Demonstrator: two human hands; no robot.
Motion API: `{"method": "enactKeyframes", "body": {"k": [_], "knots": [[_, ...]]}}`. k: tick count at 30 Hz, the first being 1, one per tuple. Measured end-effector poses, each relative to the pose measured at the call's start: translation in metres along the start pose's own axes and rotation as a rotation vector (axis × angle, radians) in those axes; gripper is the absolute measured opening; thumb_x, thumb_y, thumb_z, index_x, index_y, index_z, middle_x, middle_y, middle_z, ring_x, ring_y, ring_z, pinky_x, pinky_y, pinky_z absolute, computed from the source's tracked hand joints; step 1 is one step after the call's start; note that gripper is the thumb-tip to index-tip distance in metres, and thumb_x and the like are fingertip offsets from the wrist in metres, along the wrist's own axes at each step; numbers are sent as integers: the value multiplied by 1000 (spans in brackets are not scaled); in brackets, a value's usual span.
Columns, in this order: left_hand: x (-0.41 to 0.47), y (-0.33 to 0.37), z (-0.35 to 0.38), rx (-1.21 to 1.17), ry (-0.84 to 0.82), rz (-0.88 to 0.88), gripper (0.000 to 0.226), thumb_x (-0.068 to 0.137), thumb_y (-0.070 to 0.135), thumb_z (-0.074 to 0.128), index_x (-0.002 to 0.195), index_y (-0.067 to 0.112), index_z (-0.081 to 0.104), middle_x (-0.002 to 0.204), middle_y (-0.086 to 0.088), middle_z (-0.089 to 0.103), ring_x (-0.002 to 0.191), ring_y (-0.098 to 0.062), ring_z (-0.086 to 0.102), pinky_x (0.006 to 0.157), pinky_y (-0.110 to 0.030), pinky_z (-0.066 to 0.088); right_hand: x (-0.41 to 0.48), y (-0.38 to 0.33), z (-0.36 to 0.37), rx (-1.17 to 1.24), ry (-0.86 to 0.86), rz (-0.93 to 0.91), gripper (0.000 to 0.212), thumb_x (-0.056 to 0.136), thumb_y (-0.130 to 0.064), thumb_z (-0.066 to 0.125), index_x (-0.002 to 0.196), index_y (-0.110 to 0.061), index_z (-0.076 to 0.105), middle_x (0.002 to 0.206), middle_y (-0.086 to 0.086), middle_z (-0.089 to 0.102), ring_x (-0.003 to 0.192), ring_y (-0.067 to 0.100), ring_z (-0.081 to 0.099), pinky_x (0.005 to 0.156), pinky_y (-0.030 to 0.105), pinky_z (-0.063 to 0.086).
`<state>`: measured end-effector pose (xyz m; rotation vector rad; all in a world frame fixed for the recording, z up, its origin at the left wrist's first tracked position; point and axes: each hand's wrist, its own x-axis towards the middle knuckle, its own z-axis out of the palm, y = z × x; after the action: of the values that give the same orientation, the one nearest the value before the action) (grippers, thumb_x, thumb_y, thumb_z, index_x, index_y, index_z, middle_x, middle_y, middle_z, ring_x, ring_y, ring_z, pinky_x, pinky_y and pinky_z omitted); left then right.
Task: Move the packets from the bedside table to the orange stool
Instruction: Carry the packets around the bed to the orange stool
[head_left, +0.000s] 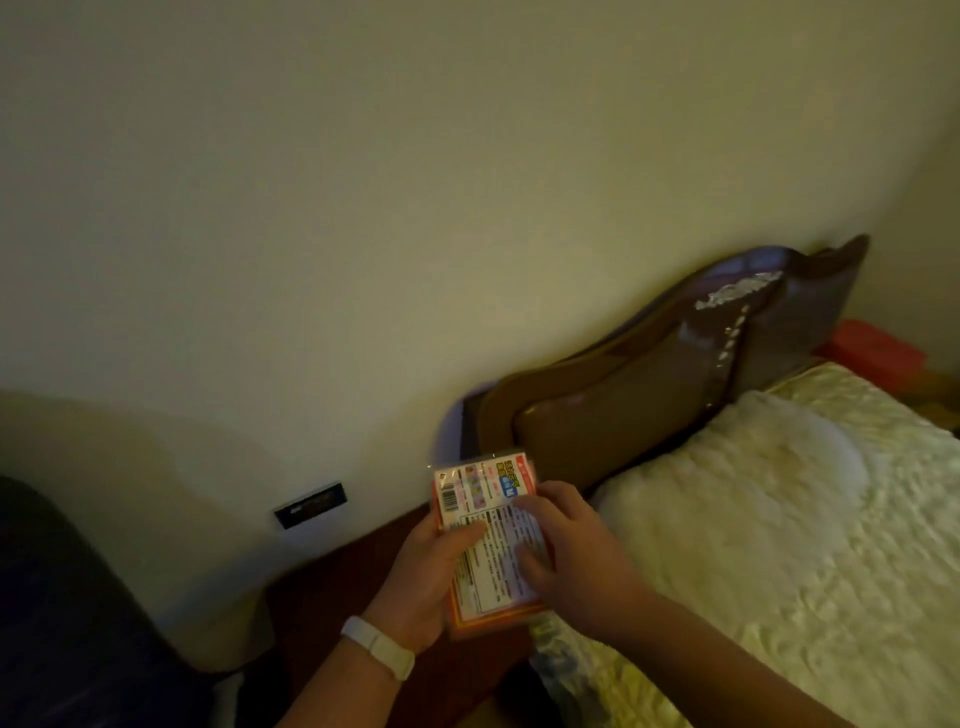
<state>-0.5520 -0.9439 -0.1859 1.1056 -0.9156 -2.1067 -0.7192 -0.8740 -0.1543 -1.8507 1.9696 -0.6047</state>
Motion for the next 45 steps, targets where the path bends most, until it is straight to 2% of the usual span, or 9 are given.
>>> {"method": "enactKeyframes", "body": {"k": [4, 7, 12, 18, 20, 24, 27, 34, 45], "knots": [[-7, -7, 44, 50, -120, -17, 31, 95, 3, 51, 120, 15, 63, 108, -15, 75, 98, -31, 72, 76, -41, 58, -40, 16, -25, -30, 77, 101, 49, 90, -44, 49, 137, -33, 41, 143, -7, 31, 125, 13, 43, 100, 31, 43], [-12, -18, 81, 89, -224, -51, 33, 95, 3, 51, 125, 13, 60, 113, -18, 73, 102, -34, 70, 78, -43, 57, -79, 29, -47, -43, 148, 200, 48, 91, -44, 49, 137, -33, 41, 144, -8, 32, 121, 13, 46, 95, 29, 46], [-30, -54, 163, 174, -437, -135, 29, 96, 4, 49, 121, 13, 62, 110, -19, 74, 98, -34, 71, 79, -47, 56, -165, 60, -84, -22, 285, 391, 48, 91, -38, 52, 137, -31, 42, 143, -6, 33, 120, 14, 46, 95, 31, 49], [-86, -125, 265, 286, -635, -178, 32, 95, 2, 49, 125, 5, 59, 118, -25, 68, 111, -43, 64, 99, -60, 46, -302, 87, -116, 51, 484, 595, 46, 90, -37, 55, 135, -29, 45, 137, -8, 35, 100, 11, 59, 82, 29, 56], [-113, -152, 295, 310, -670, -199, 29, 95, 0, 49, 122, 3, 60, 115, -27, 69, 109, -45, 63, 97, -60, 47, -351, 91, -124, 48, 543, 655, 47, 91, -38, 55, 135, -28, 44, 138, -8, 34, 102, 14, 59, 82, 31, 56], [-176, -204, 346, 379, -767, -242, 27, 95, -1, 48, 118, 4, 62, 112, -26, 71, 107, -45, 64, 96, -60, 48, -448, 93, -136, 12, 626, 769, 48, 91, -38, 55, 136, -29, 44, 137, -9, 34, 107, 12, 52, 84, 25, 51], [-225, -246, 380, 431, -841, -275, 27, 95, -2, 47, 117, 3, 62, 111, -26, 71, 104, -43, 66, 93, -57, 50, -521, 92, -137, -7, 706, 842, 47, 90, -38, 55, 135, -27, 46, 136, -7, 36, 116, 14, 47, 91, 30, 49], [-342, -341, 442, 543, -1020, -348, 24, 94, -2, 47, 110, 5, 65, 104, -22, 75, 91, -36, 72, 80, -48, 57, -680, 80, -130, -17, 865, 1042, 48, 88, -37, 56, 134, -24, 47, 133, -3, 40, 115, 16, 46, 93, 29, 44], [-476, -449, 504, 735, -1313, -533, 27, 92, -1, 51, 114, 0, 65, 106, -27, 72, 87, -38, 72, 71, -48, 58, -846, 41, -113, -35, 1065, 1371, 51, 88, -39, 54, 135, -22, 45, 134, 0, 41, 121, 18, 43, 101, 33, 40]]}}
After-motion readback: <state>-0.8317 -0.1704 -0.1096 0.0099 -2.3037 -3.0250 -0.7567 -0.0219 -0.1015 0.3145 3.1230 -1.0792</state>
